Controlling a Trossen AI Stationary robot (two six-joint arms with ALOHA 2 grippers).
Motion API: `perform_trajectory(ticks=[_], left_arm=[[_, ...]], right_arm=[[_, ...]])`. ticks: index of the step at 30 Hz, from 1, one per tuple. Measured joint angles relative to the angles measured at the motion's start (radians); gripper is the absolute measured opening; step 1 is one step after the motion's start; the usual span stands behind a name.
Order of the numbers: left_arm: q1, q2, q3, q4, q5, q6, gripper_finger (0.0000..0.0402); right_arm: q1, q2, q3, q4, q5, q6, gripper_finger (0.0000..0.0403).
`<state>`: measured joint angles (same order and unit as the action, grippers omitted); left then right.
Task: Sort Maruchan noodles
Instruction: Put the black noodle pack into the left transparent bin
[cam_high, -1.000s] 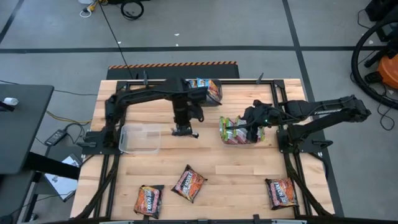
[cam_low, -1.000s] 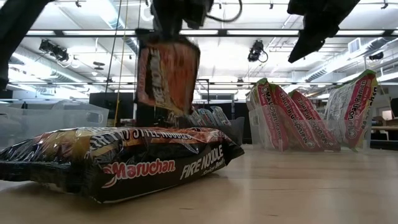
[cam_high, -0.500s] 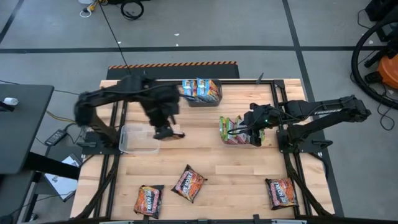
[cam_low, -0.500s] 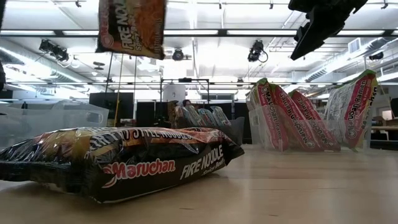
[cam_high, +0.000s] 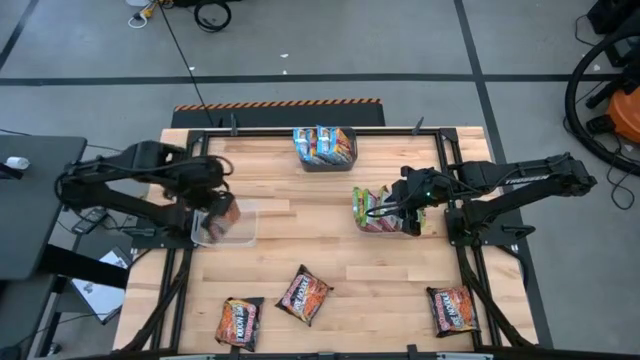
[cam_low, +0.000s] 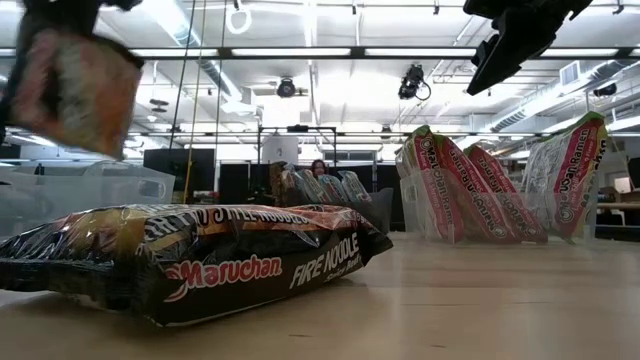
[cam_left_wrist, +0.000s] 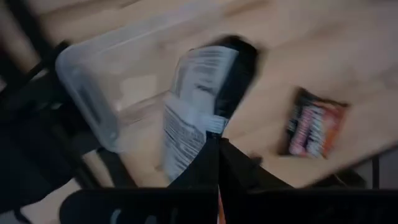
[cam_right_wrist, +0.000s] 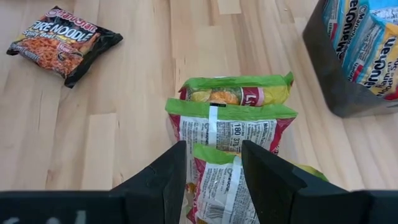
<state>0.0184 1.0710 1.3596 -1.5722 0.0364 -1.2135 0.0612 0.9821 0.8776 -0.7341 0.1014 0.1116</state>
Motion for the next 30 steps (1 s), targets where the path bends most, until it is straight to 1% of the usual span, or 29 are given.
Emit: perform_trajectory(ticks=[6,9,11,13,17,20,23,24,27,30], left_arm=[[0.013,-0.117,-0.231,0.012,-0.034,-0.101,0.0000],[0.039,-0.147,-0.330,0.086,-0.037,-0.134,0.0000],[0.061,-0.157,-0.374,0.147,-0.040,-0.138,0.0000],[0.084,-0.157,-0.388,0.207,-0.039,-0.131,0.0000],[0.119,-0.158,-0.367,0.309,-0.042,-0.077,0.0000],[0.138,-0.157,-0.369,0.331,-0.074,-0.035,0.0000],[0.142,-0.139,-0.421,0.341,-0.099,-0.013,0.0000],[0.142,-0.132,-0.447,0.368,-0.100,-0.012,0.0000],[0.141,-0.121,-0.512,0.518,-0.080,-0.010,0.0000],[0.142,-0.120,-0.551,0.682,-0.069,-0.008,0.0000]], right_arm=[[0.000,0.000,0.000,0.000,0.008,0.025,0.0160],[0.000,0.000,0.000,0.003,0.029,0.036,0.0160],[-0.001,0.000,0.000,0.009,0.034,0.055,0.0160],[-0.003,0.000,0.000,0.014,0.034,0.078,0.0160],[-0.003,0.000,0.000,0.016,0.031,0.125,0.0160],[-0.003,0.000,0.000,0.016,0.032,0.146,0.0160],[-0.003,0.000,0.000,0.016,0.034,0.166,0.0160],[-0.003,0.000,0.000,0.016,0.034,0.175,0.0160],[-0.003,0.000,0.000,0.016,0.034,0.200,0.0160],[-0.003,0.000,0.000,0.016,0.034,0.210,0.0160]])
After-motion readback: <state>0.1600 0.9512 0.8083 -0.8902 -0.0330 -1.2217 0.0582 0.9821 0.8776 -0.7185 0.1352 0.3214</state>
